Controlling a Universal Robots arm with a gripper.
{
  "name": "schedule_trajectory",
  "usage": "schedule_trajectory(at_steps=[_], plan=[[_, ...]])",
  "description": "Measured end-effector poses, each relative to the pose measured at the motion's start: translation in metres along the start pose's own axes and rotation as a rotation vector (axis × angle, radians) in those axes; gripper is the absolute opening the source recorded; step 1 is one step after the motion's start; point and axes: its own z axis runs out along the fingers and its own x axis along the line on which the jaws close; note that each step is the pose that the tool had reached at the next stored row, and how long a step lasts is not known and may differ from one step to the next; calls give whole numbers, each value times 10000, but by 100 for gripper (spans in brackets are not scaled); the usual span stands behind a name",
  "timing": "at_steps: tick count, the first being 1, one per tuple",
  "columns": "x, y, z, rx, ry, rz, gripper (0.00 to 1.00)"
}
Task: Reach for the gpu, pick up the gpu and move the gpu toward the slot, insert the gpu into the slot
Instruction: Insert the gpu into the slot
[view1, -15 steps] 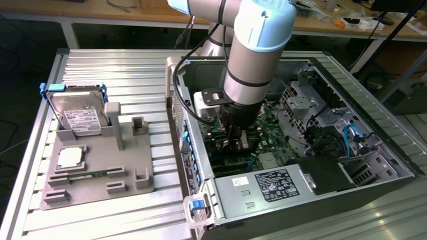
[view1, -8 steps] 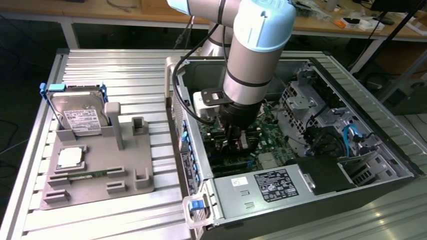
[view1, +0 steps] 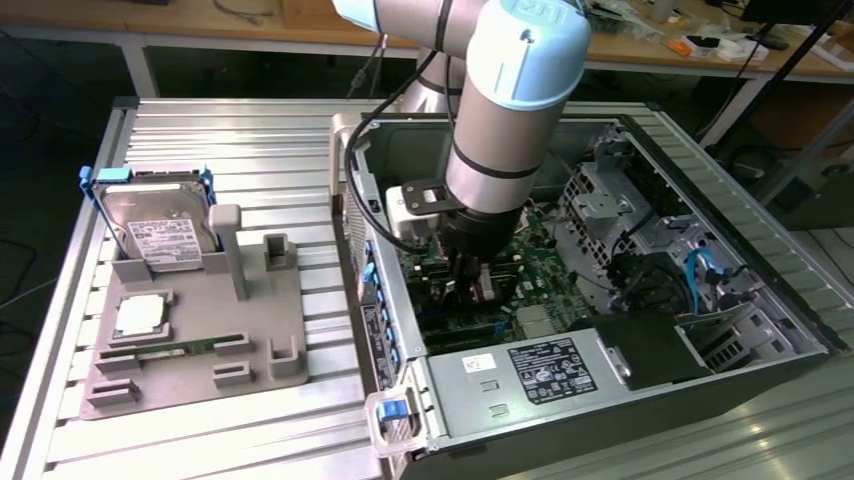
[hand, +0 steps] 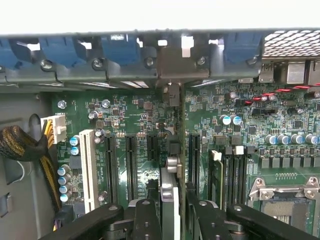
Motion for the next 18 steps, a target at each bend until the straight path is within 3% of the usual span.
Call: schedule_trajectory(at_steps=[18], plan=[[-10,-19,-315,0,9,0,33]])
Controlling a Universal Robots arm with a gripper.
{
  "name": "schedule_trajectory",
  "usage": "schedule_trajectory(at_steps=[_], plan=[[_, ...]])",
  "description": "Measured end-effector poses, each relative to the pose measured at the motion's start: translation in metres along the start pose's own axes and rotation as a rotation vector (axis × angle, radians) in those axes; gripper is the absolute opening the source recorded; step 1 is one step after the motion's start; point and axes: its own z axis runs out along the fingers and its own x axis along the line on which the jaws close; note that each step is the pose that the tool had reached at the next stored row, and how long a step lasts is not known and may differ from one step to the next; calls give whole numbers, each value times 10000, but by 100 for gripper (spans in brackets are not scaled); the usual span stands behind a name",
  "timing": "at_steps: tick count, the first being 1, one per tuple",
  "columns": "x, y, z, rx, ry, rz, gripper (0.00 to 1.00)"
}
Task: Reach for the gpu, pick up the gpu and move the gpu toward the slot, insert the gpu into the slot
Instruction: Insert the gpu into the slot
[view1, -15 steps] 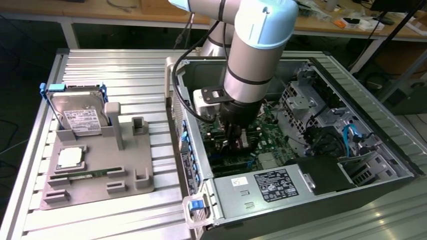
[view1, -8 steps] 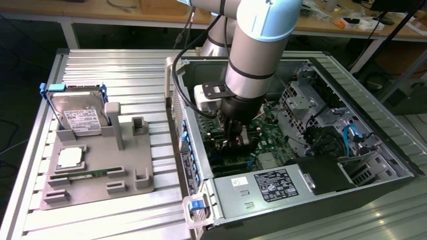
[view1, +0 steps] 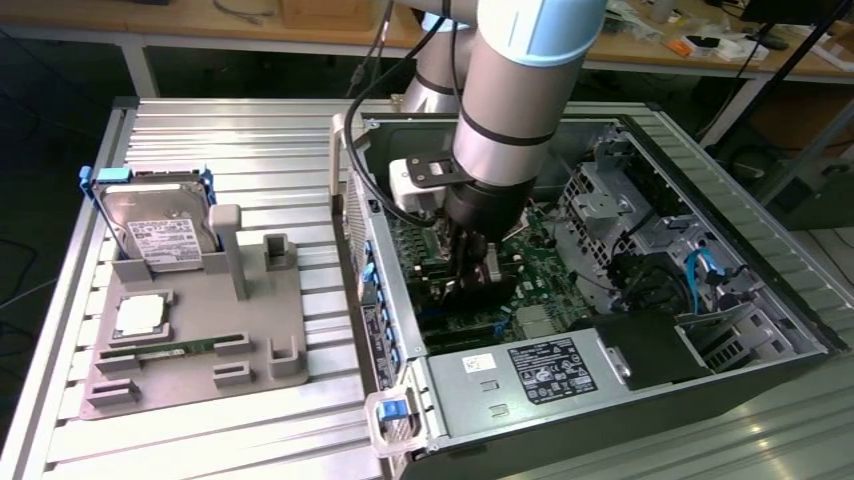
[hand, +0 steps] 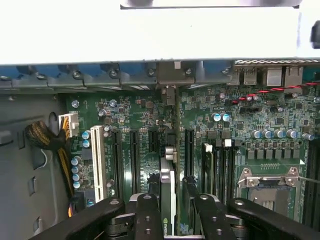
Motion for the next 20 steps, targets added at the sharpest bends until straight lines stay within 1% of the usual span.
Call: schedule_trajectory(at_steps=[3,4,8,9,11,12,13,15,20], plan=[[-2,-3,-51,0,3,0,33],[-4,-3,-62,0,11,1,33],[-6,-5,-84,2,9,0,33],[-6,-5,-84,2,9,-1,31],[-6,-5,-85,1,12,0,18],[-6,-5,-85,0,12,0,18],[-6,-5,-85,0,12,0,12],[-6,-5,-86,0,12,0,11],[-6,-5,-85,0,12,0,11]])
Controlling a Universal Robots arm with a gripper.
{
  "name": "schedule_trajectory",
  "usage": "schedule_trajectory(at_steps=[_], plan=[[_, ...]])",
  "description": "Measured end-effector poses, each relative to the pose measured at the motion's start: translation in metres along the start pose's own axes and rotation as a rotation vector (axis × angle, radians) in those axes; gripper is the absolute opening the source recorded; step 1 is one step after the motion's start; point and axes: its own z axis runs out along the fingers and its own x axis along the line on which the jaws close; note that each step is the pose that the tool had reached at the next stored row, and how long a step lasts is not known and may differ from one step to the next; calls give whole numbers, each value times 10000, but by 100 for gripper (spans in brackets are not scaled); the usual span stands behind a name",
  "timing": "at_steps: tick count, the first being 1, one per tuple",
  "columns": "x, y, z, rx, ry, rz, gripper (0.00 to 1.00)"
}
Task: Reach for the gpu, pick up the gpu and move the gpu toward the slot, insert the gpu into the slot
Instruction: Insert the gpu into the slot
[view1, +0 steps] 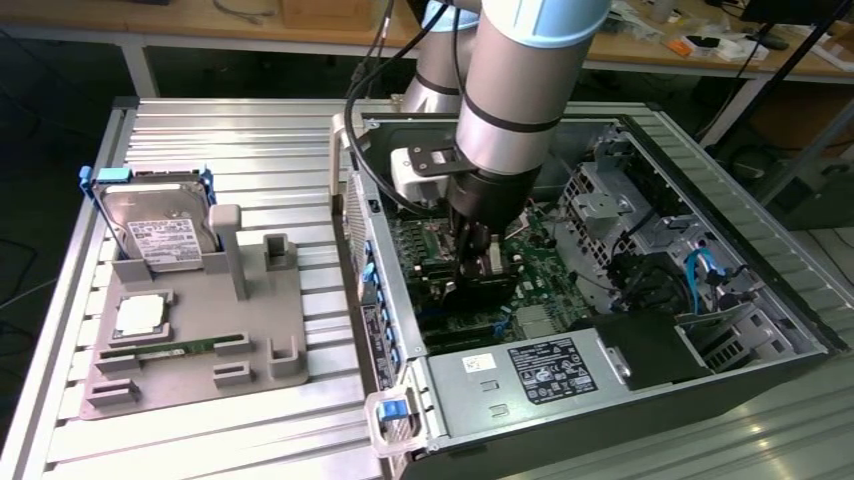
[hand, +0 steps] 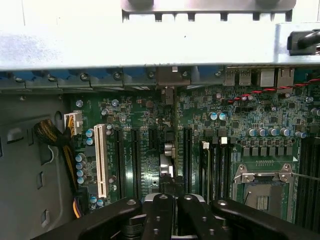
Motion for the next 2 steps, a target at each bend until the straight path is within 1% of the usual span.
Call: schedule_trajectory(at_steps=[2], plan=[[0,0,0,0,-1,0,11]])
